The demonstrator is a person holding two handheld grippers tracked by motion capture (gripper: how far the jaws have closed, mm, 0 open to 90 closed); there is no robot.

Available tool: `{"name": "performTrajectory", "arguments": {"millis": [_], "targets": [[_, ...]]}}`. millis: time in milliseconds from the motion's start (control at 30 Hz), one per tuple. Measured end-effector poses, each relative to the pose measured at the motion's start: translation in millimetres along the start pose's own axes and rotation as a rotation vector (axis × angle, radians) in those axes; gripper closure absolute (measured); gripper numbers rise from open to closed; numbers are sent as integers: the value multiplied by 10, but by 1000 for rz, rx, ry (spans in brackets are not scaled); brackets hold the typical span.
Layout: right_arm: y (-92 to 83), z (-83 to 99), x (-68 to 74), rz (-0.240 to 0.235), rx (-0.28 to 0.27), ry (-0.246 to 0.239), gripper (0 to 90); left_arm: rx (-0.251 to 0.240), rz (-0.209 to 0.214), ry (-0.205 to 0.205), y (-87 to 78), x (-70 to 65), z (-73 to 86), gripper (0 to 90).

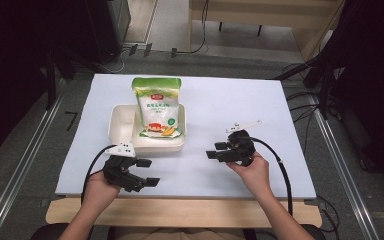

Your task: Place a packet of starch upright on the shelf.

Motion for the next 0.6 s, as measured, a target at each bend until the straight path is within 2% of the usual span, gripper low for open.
{"name": "performTrajectory", "arguments": {"millis": [600], "targets": [[19,1,-58,-5,2,23,455,17,6,-4,33,2,12,237]]}}
Point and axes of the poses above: each handheld gripper's, and its own axes: y roughly forward along the jaws, z roughly out of its underside, x roughly to its left, the point moved 5 cm from there along y, roughly forward along the jaws, and after that the axes turned 1 degree about x, right-handed, at the moved point
